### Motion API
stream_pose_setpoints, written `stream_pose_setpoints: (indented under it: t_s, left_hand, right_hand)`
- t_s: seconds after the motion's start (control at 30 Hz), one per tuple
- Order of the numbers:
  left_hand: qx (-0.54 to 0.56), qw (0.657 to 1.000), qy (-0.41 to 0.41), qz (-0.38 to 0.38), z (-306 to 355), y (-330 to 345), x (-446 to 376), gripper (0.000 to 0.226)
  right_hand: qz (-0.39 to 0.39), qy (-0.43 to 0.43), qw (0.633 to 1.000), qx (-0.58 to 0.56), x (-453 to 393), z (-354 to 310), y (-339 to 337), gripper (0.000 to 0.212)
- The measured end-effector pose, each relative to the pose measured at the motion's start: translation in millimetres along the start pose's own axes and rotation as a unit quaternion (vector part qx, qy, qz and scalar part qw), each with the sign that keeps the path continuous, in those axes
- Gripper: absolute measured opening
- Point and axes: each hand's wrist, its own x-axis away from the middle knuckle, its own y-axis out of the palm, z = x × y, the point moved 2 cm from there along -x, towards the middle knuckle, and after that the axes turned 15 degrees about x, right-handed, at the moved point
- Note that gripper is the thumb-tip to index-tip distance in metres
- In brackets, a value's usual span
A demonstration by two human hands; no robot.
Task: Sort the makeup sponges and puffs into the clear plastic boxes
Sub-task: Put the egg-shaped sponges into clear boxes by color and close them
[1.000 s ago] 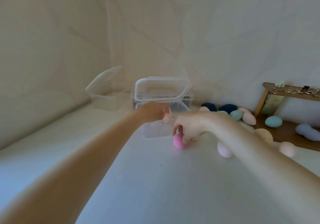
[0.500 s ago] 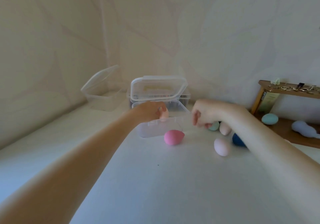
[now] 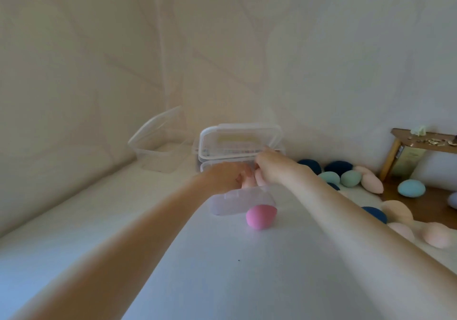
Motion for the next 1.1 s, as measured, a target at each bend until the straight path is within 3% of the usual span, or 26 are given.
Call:
stream_pose_setpoints:
  t_s: [0.13,0.2,0.3,0.37,0.47,0.57,0.63,0.7,0.8,0.9,1.0,1.1]
  left_hand:
    - [0.003,1.0,0.001,-0.021,3.4,-0.6,0.6,0.025]
    - [0.016,0.998,-0.022,-0.05,2.0,1.9,-2.0,0.006]
    - [0.074,0.993,-0.055,-0.075,2.7,3.5,-4.4,0.054]
    - [0.066,0.992,-0.057,-0.089,0.2,5.0,-8.7,0.059]
    - [0.04,0.992,-0.057,-0.103,-4.3,4.6,-11.0,0.044]
    - [0.043,0.993,-0.041,-0.103,-3.1,5.1,-10.9,0.021]
    - [0.085,0.991,-0.051,-0.094,2.9,4.4,-6.9,0.027]
    - [0.096,0.99,-0.038,-0.093,0.6,3.7,-8.0,0.053]
    - [0.029,0.993,-0.013,-0.118,5.8,3.4,-4.8,0.052]
    - [0.053,0.995,-0.017,-0.088,4.0,1.3,-8.4,0.078]
    - [0.084,0.993,-0.033,-0.073,4.4,4.4,-6.2,0.047]
    - [0.093,0.992,-0.035,-0.082,9.3,7.6,-2.5,0.024]
  right_hand:
    - [0.05,0.012,0.999,-0.008,-6.0,-5.2,4.3,0.02]
    - [0.063,0.021,0.997,-0.032,-9.0,-3.5,7.2,0.016]
    - [0.032,0.034,0.994,-0.095,-10.2,7.3,5.8,0.022]
    - [0.036,0.041,0.986,-0.158,-6.8,19.3,-0.4,0.026]
    - [0.097,0.041,0.974,-0.202,9.5,35.2,-14.7,0.034]
    - [0.035,-0.056,0.972,-0.226,37.6,27.4,-19.7,0.039]
    - [-0.061,-0.12,0.972,-0.191,52.3,15.6,-12.6,0.032]
    - [-0.118,-0.143,0.974,-0.129,59.3,7.7,-5.2,0.024]
    - [-0.13,-0.139,0.981,-0.041,57.1,0.5,2.6,0.037]
    - [-0.111,-0.148,0.981,0.054,57.1,-10.1,11.9,0.045]
    - [-0.088,-0.143,0.985,0.046,65.6,-8.0,7.5,0.028]
    - [-0.043,-0.115,0.989,-0.086,80.2,14.2,-28.3,0.028]
